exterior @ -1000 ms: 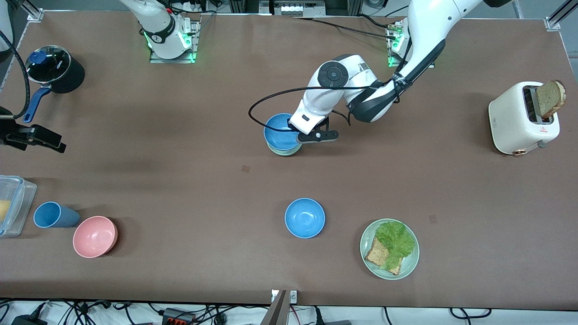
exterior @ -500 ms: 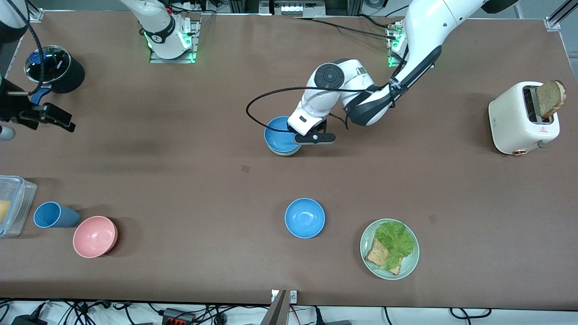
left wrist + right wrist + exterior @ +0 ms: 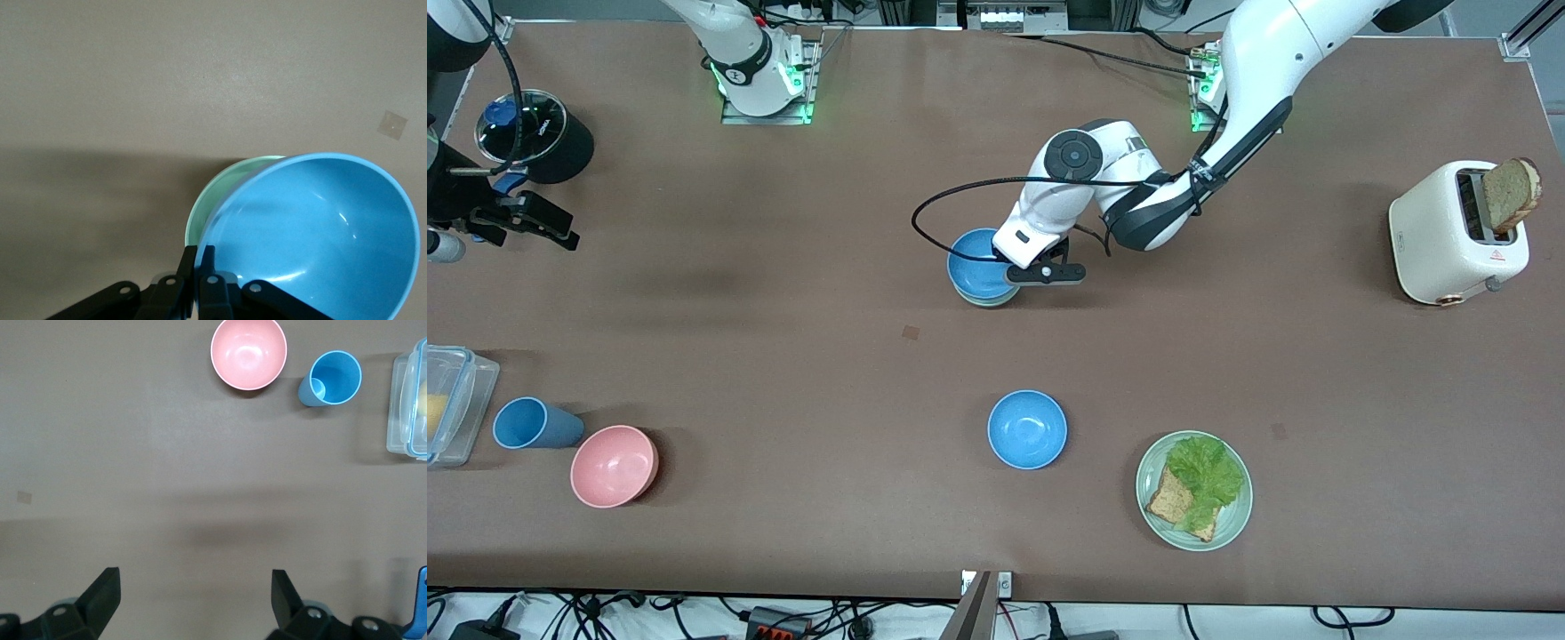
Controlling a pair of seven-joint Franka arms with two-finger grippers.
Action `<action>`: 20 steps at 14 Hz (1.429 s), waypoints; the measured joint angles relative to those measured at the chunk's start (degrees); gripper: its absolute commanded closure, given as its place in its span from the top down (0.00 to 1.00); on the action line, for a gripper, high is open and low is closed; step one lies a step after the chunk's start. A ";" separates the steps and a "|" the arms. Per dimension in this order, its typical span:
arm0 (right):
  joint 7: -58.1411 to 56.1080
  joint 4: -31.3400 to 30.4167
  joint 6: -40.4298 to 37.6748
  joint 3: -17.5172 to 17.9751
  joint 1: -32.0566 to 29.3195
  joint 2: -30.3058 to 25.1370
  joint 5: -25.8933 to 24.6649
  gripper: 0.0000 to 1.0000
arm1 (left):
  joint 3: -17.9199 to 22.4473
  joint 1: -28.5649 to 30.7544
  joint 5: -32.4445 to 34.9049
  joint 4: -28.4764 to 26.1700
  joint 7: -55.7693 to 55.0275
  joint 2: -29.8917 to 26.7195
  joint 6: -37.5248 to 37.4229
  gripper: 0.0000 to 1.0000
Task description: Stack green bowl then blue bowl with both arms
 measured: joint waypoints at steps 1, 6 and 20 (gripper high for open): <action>-0.05 0.00 -0.03 0.00 0.02 0.00 -0.01 1.00 | 0.01 -0.01 0.00 -0.01 0.01 0.05 0.00 0.01; -0.08 0.00 -0.84 0.00 0.02 -0.01 -0.02 1.00 | 0.09 -0.05 0.23 -0.03 0.05 0.31 0.00 0.10; -0.08 0.00 -1.84 0.04 0.12 -0.49 -0.02 1.00 | -1.69 3.41 0.23 1.74 -8.78 -0.95 -0.99 0.38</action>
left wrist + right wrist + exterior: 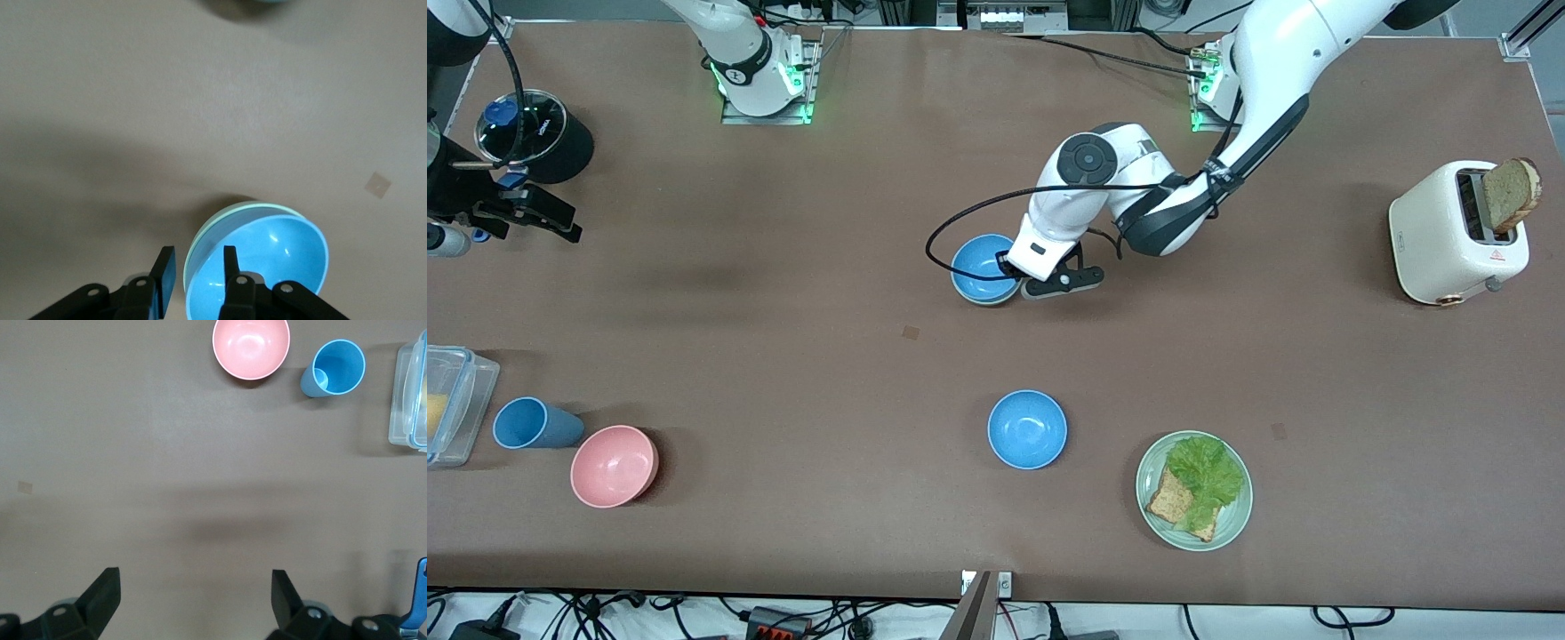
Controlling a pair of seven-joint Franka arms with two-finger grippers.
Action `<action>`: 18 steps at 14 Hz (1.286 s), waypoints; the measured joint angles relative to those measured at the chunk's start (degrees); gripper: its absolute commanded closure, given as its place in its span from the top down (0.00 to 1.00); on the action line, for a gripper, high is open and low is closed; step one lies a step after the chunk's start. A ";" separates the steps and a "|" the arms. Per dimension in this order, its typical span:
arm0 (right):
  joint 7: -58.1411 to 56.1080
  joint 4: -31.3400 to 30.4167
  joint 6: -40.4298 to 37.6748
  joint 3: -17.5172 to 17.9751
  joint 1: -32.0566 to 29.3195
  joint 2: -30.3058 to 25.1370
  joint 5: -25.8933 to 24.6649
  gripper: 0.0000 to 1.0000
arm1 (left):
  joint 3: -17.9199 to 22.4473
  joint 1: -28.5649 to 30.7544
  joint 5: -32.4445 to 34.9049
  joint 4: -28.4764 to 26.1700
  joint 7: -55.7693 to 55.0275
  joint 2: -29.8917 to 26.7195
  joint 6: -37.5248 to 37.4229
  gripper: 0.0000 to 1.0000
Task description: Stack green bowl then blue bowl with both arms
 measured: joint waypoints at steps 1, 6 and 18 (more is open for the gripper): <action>0.00 0.00 0.01 0.01 0.02 -0.01 0.00 1.00 | -1.28 1.58 0.00 0.02 -0.12 -0.15 -0.33 0.38; 0.00 0.00 0.08 0.00 0.03 -0.01 0.00 1.00 | -7.30 10.10 0.00 0.05 0.20 -0.34 -3.58 0.38; 0.00 -0.04 0.93 0.01 0.07 0.01 0.00 1.00 | 23.05 8.52 -26.25 4.58 57.34 -21.31 -26.76 0.49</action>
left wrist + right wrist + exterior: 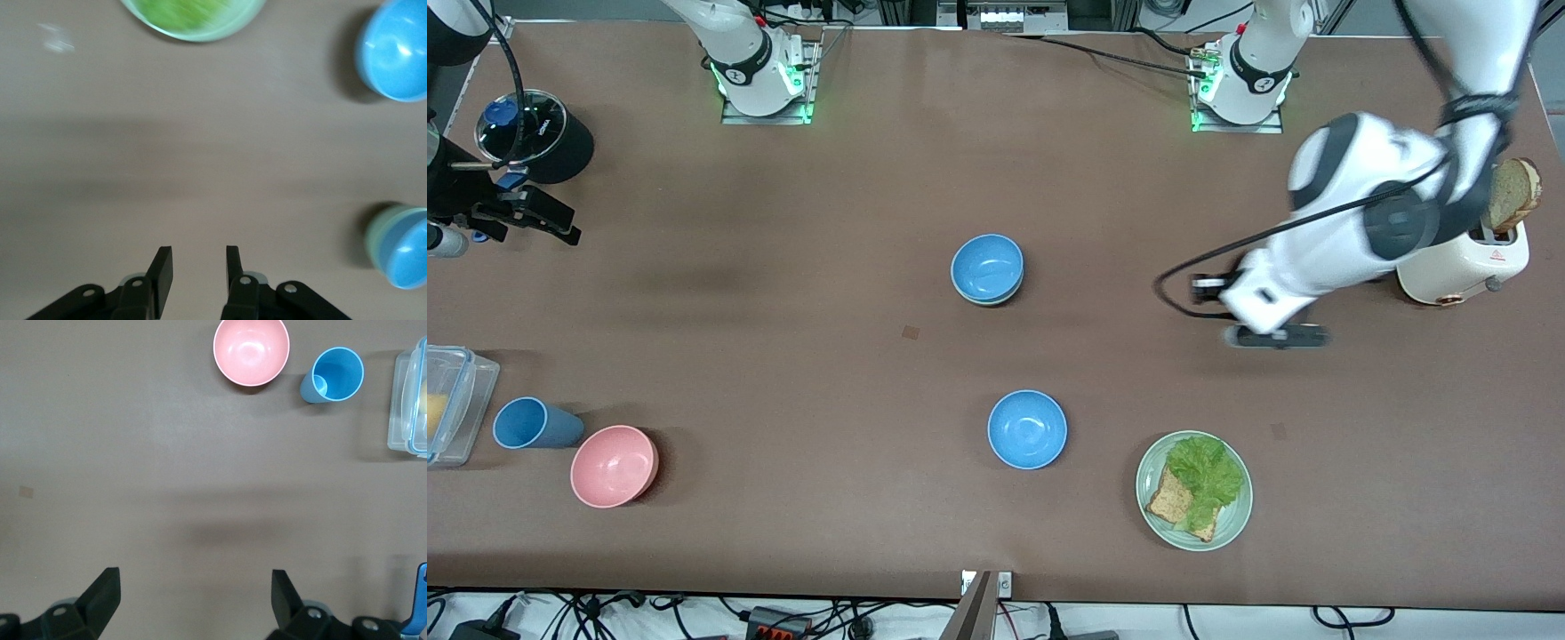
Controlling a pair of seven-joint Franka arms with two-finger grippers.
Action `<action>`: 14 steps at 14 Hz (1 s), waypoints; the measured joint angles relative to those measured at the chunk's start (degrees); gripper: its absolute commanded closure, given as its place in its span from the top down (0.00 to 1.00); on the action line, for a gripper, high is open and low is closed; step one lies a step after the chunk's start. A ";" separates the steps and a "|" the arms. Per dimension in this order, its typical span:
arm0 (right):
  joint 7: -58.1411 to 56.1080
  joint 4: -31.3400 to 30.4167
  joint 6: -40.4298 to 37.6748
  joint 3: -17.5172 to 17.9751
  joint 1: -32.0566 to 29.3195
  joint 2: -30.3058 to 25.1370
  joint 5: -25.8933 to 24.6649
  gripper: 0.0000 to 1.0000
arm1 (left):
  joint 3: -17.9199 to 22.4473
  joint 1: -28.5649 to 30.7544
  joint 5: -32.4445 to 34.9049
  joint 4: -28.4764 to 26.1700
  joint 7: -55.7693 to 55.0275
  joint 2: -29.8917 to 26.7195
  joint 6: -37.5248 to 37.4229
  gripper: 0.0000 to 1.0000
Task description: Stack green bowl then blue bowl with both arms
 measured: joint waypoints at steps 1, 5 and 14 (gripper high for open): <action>0.00 -0.03 0.00 0.00 0.01 0.01 0.00 1.00 | 3.38 -0.94 0.00 -0.20 2.75 -1.39 -0.34 0.53; 0.00 -0.11 0.01 0.03 0.04 0.02 0.00 1.00 | 16.22 -4.25 0.00 -2.06 12.67 -4.55 -0.42 1.00; 0.00 -0.13 0.11 0.03 0.05 0.02 0.00 1.00 | 22.09 -6.83 -0.09 5.06 16.11 -6.47 -7.83 1.00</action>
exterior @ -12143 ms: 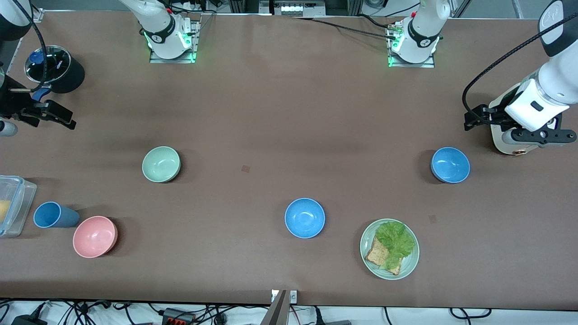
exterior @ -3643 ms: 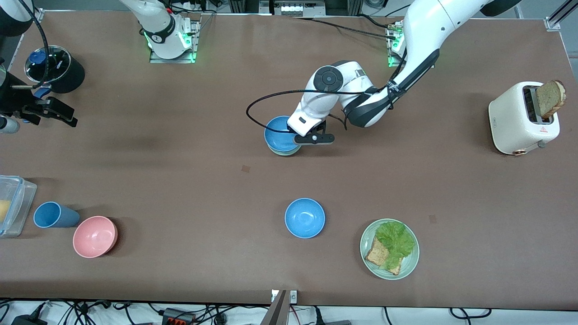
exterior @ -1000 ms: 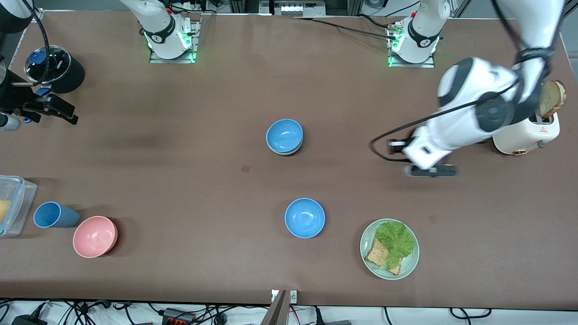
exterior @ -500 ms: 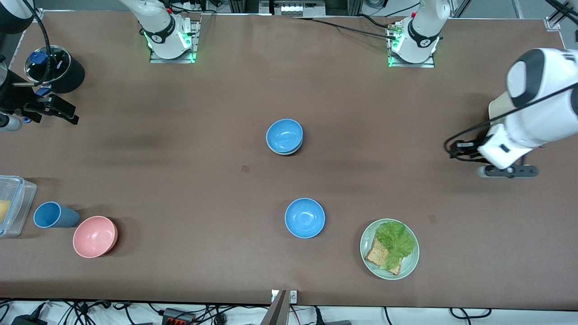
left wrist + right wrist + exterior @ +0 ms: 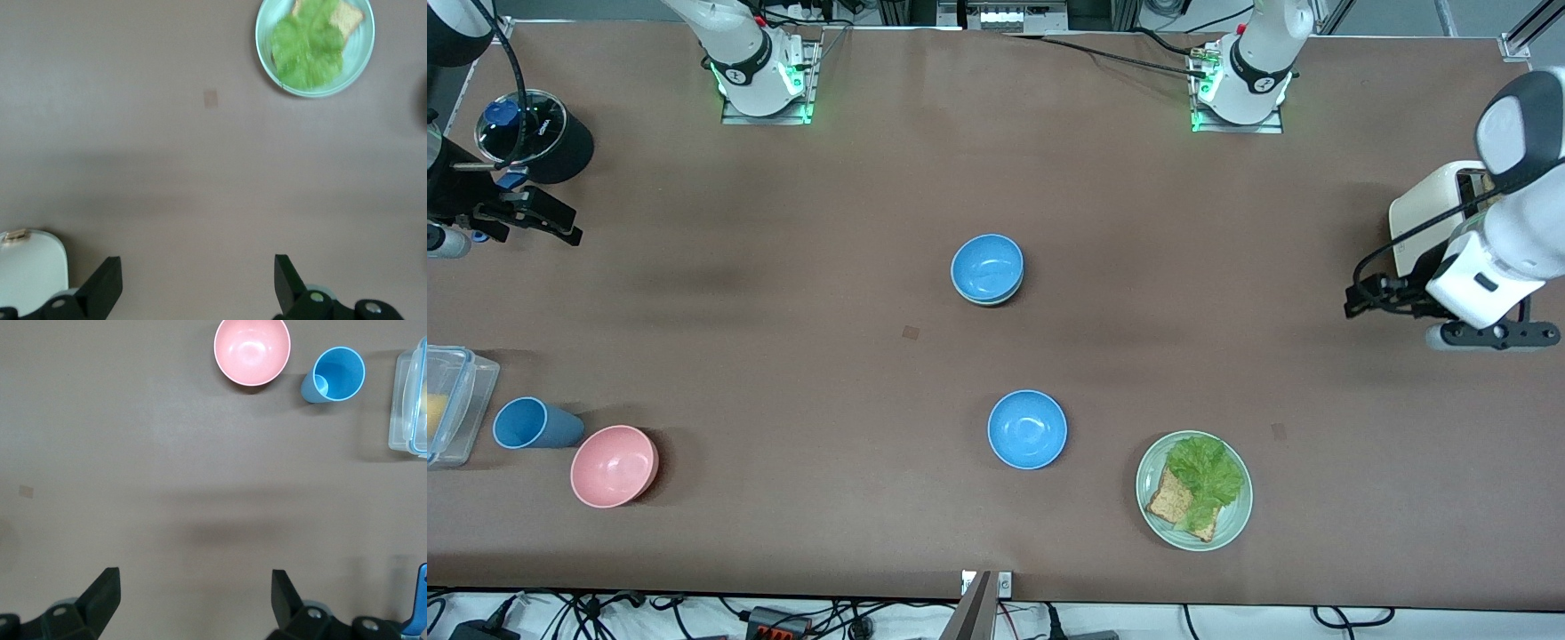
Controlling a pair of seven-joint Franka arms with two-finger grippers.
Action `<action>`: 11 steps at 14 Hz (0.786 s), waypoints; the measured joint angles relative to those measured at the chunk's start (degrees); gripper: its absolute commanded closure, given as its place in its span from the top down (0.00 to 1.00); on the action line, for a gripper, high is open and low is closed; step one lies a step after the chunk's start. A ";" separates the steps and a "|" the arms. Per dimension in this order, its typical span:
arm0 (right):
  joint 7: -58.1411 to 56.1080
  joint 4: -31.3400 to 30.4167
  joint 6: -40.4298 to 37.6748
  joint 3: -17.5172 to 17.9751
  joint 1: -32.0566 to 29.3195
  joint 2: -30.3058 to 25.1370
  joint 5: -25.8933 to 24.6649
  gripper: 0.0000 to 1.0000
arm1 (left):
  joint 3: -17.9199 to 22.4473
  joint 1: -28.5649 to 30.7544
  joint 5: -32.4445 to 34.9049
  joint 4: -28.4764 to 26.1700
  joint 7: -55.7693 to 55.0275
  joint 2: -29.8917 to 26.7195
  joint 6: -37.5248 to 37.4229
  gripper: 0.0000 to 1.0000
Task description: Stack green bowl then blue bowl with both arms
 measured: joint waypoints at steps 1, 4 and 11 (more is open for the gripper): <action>0.00 0.00 0.01 0.00 0.00 0.00 0.00 1.00 | -0.10 -0.30 0.00 1.59 0.01 -0.75 -3.86 1.00; 0.00 0.00 0.02 0.00 0.00 0.00 0.00 1.00 | -1.18 -1.22 0.00 5.16 0.28 -2.39 -10.15 1.00; 0.00 0.00 0.02 0.00 0.00 0.00 0.00 1.00 | -1.22 -1.19 -0.03 3.62 1.05 -1.30 -3.29 1.00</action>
